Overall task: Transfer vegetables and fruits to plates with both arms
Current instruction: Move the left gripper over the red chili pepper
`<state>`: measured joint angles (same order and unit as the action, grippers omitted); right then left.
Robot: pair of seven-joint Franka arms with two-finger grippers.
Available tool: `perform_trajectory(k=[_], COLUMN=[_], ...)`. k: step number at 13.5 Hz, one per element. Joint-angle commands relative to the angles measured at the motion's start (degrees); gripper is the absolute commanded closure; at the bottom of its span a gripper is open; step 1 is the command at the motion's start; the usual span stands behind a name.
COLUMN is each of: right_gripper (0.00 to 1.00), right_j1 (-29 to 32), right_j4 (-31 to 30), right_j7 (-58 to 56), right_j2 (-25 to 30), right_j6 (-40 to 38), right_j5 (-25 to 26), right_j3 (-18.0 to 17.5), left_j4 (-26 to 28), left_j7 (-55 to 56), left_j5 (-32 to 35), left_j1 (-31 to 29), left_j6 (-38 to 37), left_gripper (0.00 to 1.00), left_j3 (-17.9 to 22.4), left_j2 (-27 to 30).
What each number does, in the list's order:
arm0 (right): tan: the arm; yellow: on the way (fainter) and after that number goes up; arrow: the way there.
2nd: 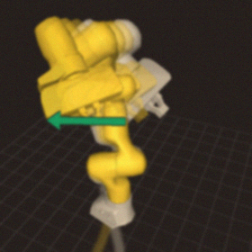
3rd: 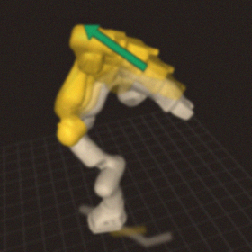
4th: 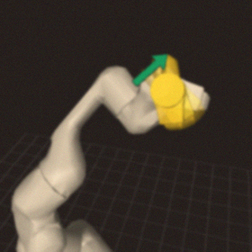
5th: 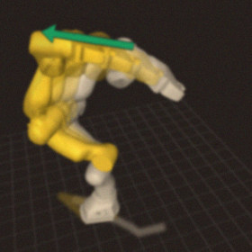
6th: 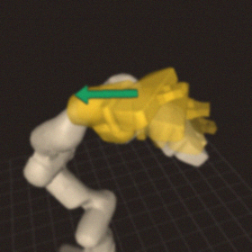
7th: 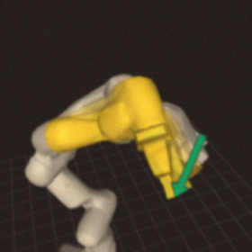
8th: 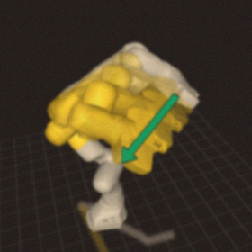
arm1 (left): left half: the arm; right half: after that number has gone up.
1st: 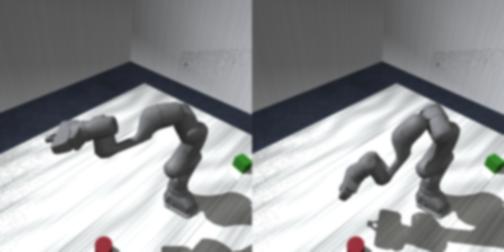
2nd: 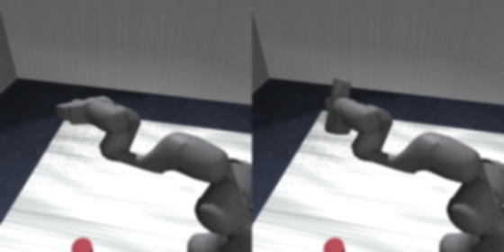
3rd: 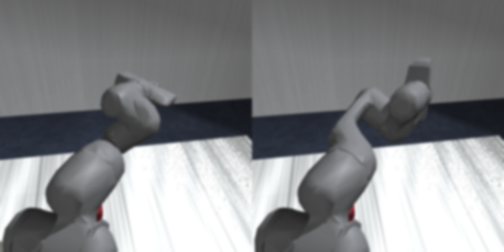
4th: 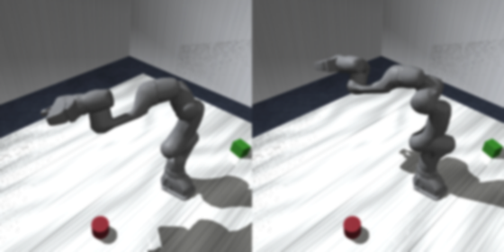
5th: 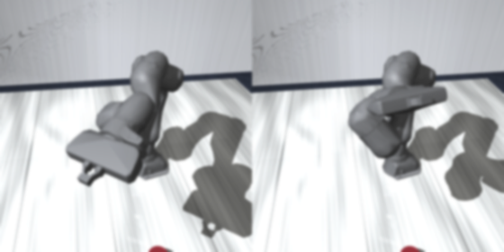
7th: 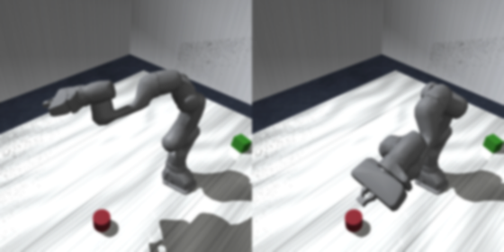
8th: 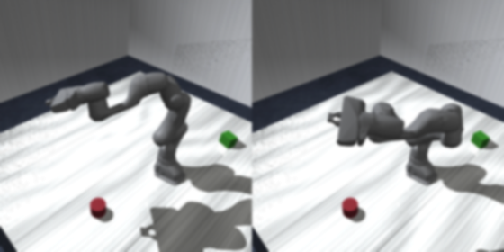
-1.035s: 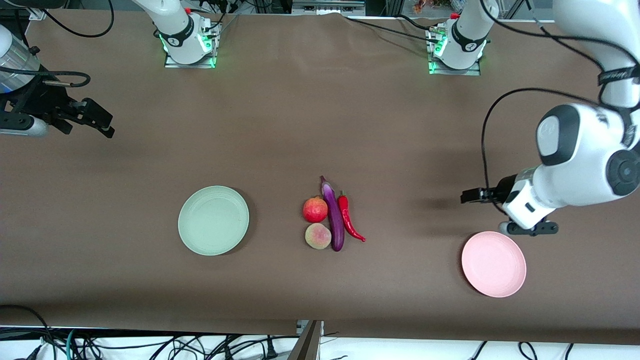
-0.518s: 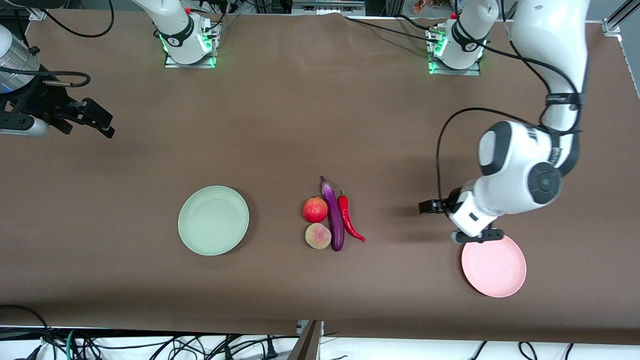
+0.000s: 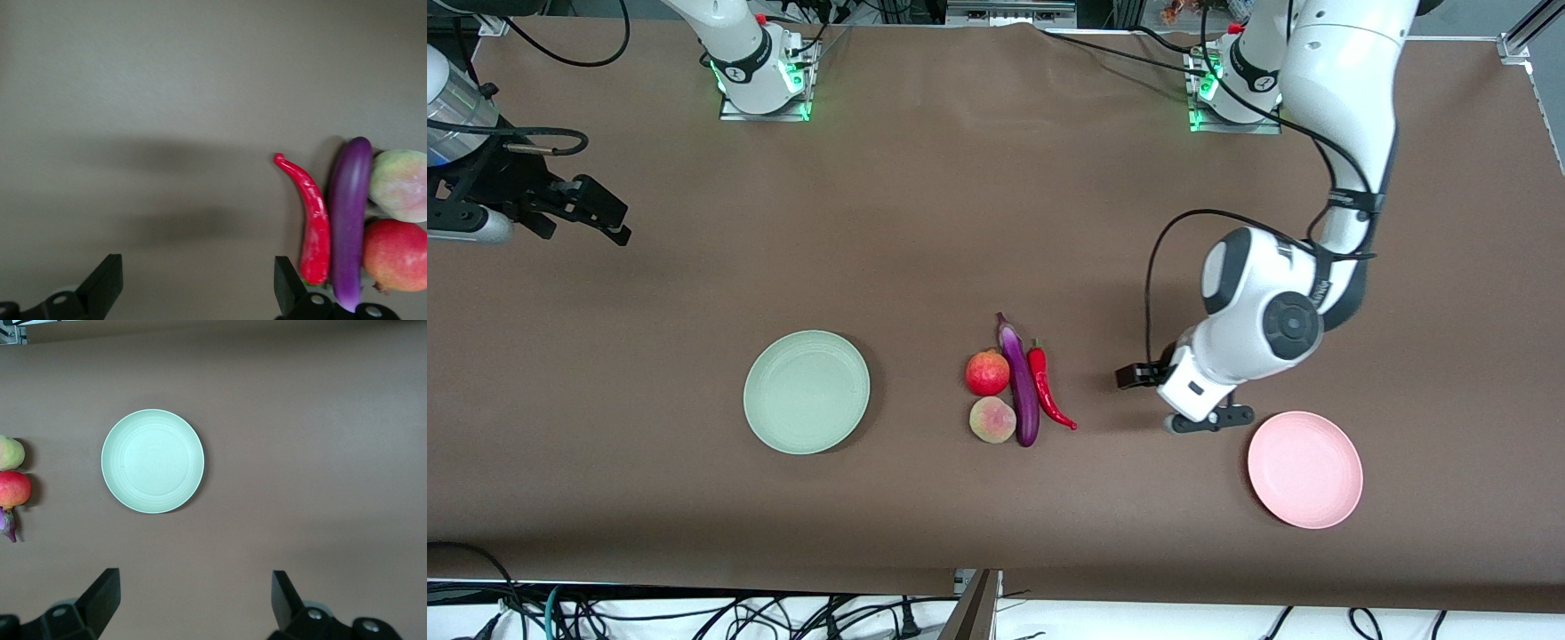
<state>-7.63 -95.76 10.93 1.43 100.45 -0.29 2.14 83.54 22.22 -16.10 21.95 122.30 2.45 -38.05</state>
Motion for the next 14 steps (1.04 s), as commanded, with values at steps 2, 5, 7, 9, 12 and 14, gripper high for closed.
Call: perform_trajectory(k=[2, 5, 7, 9, 12, 14], right_gripper=[0.0, 0.0, 0.0, 0.0, 0.0, 0.0], right_j1=[0.33, 0.42, 0.42, 0.33, 0.68, 0.77], right_j4=[1.37, 1.46, 1.46, 1.46, 1.46, 1.46], right_j7=[-0.91, -0.91, -0.91, -0.91, -0.91, -0.82], right_j2=[-0.55, -0.55, -0.55, -0.55, -0.55, -0.55], right_j6=[-0.52, -0.44, -0.35, -0.43, -0.61, -0.44], right_j5=[-0.15, -0.15, -0.32, -0.06, -0.06, -0.15], right_j3=[-0.21, -0.12, -0.12, -0.12, -0.03, -0.03], left_j4=[-1.62, -1.53, -1.62, -1.62, -2.76, -2.85], left_j7=[6.23, 9.68, 9.77, 9.86, 9.95, 9.95], left_j5=[-0.51, -0.24, -0.42, -0.59, -1.03, -0.95], left_j1=[3.62, 5.03, 5.74, 5.91, 5.92, 6.0], left_j6=[4.49, 9.35, 11.54, 13.39, 15.86, 15.86], left_gripper=[0.0, 0.0, 0.0, 0.0, 0.0, 0.0], left_j3=[0.71, 0.8, 0.71, 0.71, 0.71, 0.63], left_j2=[-3.6, -6.06, -8.35, -9.93, -11.61, -11.35])
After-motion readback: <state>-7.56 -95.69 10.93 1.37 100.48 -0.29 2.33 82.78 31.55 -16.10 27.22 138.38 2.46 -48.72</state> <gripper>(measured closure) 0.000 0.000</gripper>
